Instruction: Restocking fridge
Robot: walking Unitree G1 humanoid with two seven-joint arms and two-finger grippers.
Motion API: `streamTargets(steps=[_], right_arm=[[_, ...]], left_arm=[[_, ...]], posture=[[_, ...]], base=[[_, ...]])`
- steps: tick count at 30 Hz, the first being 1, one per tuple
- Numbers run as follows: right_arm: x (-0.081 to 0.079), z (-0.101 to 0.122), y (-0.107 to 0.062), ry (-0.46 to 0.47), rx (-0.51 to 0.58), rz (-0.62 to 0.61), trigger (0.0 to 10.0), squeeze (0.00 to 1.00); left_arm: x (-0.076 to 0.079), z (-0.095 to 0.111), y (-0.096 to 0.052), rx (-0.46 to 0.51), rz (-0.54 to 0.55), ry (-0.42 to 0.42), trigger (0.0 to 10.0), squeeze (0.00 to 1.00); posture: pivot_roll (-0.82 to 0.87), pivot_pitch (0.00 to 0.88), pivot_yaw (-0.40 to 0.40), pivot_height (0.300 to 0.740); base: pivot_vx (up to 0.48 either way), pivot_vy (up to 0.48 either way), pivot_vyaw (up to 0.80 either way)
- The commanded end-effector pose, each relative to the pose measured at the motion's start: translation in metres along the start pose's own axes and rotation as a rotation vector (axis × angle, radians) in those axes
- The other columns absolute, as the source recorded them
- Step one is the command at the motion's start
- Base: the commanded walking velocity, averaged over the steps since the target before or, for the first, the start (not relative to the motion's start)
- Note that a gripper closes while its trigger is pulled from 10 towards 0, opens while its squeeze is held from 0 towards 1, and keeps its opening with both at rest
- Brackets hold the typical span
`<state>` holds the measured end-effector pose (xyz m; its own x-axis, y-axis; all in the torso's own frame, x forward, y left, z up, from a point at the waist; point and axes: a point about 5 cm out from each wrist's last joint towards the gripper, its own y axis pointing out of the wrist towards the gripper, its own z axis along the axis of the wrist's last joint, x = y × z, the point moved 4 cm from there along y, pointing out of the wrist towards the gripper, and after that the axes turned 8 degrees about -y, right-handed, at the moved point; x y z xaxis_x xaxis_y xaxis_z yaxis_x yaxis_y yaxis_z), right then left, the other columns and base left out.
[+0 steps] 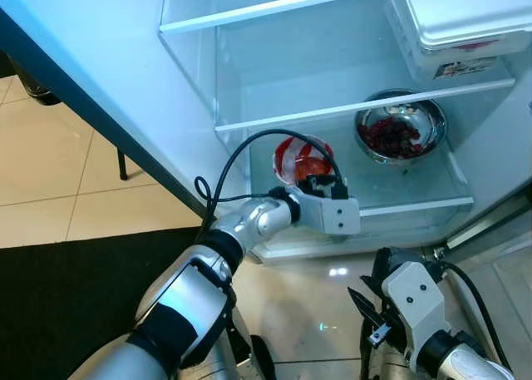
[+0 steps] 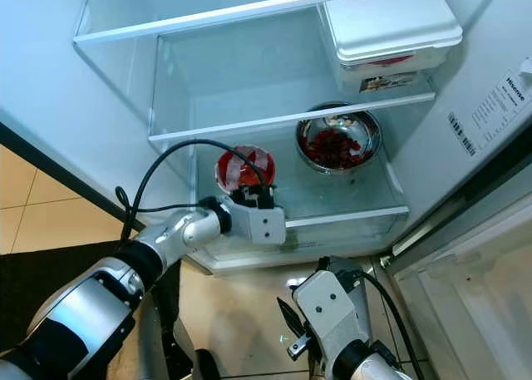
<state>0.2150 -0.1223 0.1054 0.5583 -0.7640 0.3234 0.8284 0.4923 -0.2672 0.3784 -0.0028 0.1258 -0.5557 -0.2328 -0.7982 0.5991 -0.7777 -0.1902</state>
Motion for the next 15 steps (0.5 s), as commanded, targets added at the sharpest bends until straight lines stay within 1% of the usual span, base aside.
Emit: streamTargets(steps=[1,3,5,7,10,11,12,13,15], right_arm=[[-0.007,-0.005,-0.001,0.030,-0.009,0.020,10.0,0.00],[-0.007,-0.003,0.000,0.036,0.001,0.019,10.0,0.00],[-0.008,0.000,0.000,0.040,0.009,0.018,10.0,0.00],[-0.008,0.001,0.000,0.043,0.012,0.018,10.0,0.00],[-0.009,0.001,-0.001,0.049,0.012,0.020,10.0,0.00],[-0.009,0.001,-0.002,0.052,0.012,0.020,10.0,0.00],[-0.010,0.001,-0.003,0.053,0.012,0.020,10.0,0.00],[-0.010,0.002,-0.004,0.056,0.013,0.020,10.0,0.00],[-0.010,0.003,-0.004,0.058,0.016,0.019,10.0,0.00]], left_arm=[[0.031,-0.002,0.000,-0.004,-0.077,-0.038,0.0,0.00],[0.050,-0.003,0.001,-0.012,-0.109,-0.048,0.0,0.00],[0.061,-0.004,0.001,-0.022,-0.121,-0.039,0.0,0.00],[0.064,-0.006,0.000,-0.034,-0.113,-0.032,0.0,0.00],[0.067,-0.017,-0.003,-0.096,-0.092,-0.027,0.0,0.00],[0.066,-0.022,-0.004,-0.125,-0.081,-0.028,9.5,0.00],[0.065,-0.026,-0.005,-0.142,-0.073,-0.028,9.5,0.00],[0.062,-0.028,-0.006,-0.152,-0.055,-0.033,10.0,0.00],[0.059,-0.028,-0.006,-0.153,-0.036,-0.037,10.0,0.00]], posture=[[-0.17,0.387,0.169,0.304],[-0.18,0.393,0.168,0.304],[-0.18,0.396,0.170,0.304],[-0.19,0.399,0.169,0.304],[-0.19,0.407,0.167,0.304],[-0.19,0.409,0.166,0.304],[-0.19,0.409,0.167,0.304],[-0.20,0.409,0.169,0.304],[-0.20,0.412,0.171,0.304]], base=[[0.000,0.000,0.00],[0.000,0.000,0.00],[0.000,0.000,0.00],[0.000,0.000,0.00],[0.000,0.000,0.00],[0.000,0.000,0.00],[0.000,0.000,0.00],[0.000,0.000,0.00],[0.000,0.000,0.00]])
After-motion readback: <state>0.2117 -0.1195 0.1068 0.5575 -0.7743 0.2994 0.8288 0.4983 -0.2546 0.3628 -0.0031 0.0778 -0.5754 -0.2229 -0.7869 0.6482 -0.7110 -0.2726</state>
